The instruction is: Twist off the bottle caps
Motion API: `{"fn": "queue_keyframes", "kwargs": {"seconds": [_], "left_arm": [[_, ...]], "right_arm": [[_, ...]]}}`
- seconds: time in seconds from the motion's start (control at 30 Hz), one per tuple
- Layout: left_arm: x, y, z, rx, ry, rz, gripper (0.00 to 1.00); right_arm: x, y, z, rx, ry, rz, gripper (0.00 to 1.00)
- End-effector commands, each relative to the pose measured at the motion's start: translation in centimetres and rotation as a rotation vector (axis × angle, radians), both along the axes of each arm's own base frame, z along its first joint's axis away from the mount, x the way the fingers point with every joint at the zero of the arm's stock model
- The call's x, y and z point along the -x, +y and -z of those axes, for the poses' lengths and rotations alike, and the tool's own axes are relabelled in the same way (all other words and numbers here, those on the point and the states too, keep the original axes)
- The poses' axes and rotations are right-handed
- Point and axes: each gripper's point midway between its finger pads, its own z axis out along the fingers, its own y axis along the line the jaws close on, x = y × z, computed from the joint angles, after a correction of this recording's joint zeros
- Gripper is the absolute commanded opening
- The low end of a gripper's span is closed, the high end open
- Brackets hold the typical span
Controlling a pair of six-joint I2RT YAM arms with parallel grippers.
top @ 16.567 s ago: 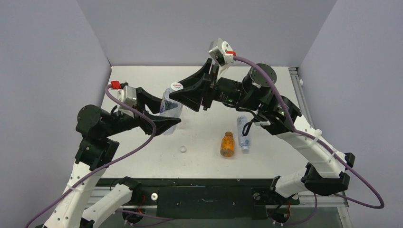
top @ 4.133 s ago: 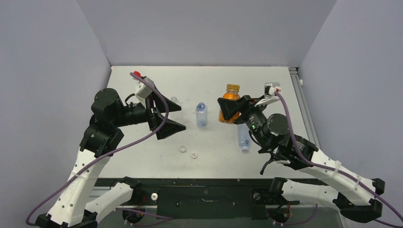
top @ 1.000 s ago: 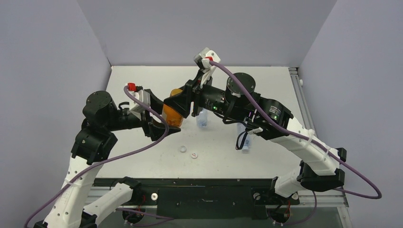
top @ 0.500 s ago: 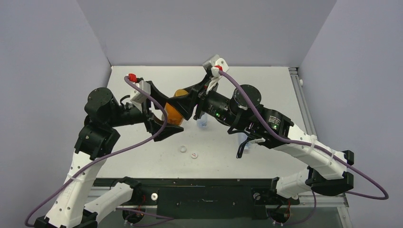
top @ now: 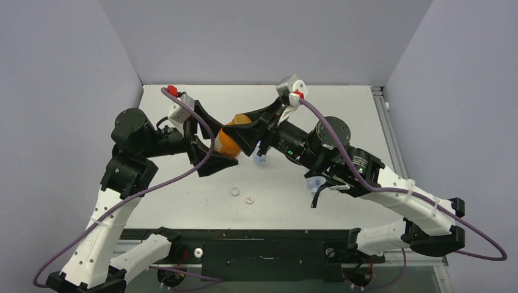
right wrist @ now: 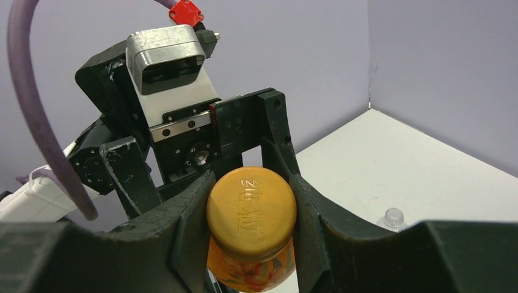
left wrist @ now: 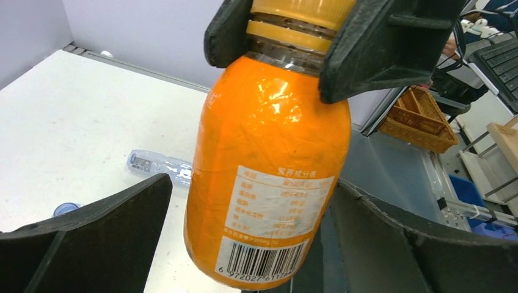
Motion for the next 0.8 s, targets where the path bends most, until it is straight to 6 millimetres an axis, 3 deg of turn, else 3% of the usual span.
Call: {"fn": "queue_keyframes", "kwargs": {"seconds": [0.0, 0.13, 0.37, 0.47, 0.5, 0.57, 0.6, 0.63, 0.7, 0.77], "left_arm": [[0.7, -0.3, -1.0, 0.033, -0.009, 0.046, 0.98], [1.0, -0.2, -1.2, 0.032, -0.013, 0.057, 0.96], [1.5, -0.3, -1.4, 0.028, -0.029, 0.101, 0.74], [1.5, -0.3, -1.5, 0.027, -0.048, 0.100, 0.41], [1.6, -0.2, -1.5, 0.026, -0.049, 0.097, 0.37], [1.7, -0.1, -1.4, 0.021, -0.057, 0.092, 0.29], [1.7, -0.1, -1.4, 0.021, -0.064, 0.088, 0.28], [1.7, 0.0, -1.3, 0.018, -0.064, 0.086, 0.27], [1.7, 0.1, -1.2, 0.014, -0.079, 0.078, 0.26], [1.6, 0.2, -1.1, 0.008, -0.092, 0.063, 0.25]], "right_arm": [[0.8, -1.4, -2.9, -0.105, -0.054, 0.003, 0.00], [1.1, -1.2, -2.9, -0.099, -0.060, -0.006, 0.00], [1.6, 0.0, -2.6, -0.071, -0.062, -0.036, 0.00], [1.3, 0.1, -2.4, -0.058, -0.056, -0.021, 0.01], [1.2, 0.0, -2.5, -0.055, -0.053, -0.013, 0.05], [0.8, -0.5, -2.7, -0.056, -0.050, 0.014, 0.25], [0.6, -0.9, -3.1, -0.064, -0.047, 0.029, 0.48], [0.3, -1.2, -3.0, -0.057, -0.039, 0.040, 0.65], [-0.2, -1.8, -3.3, -0.066, -0.018, 0.055, 0.75], [-0.4, -2.4, -3.8, -0.084, 0.010, 0.052, 0.77]]}}
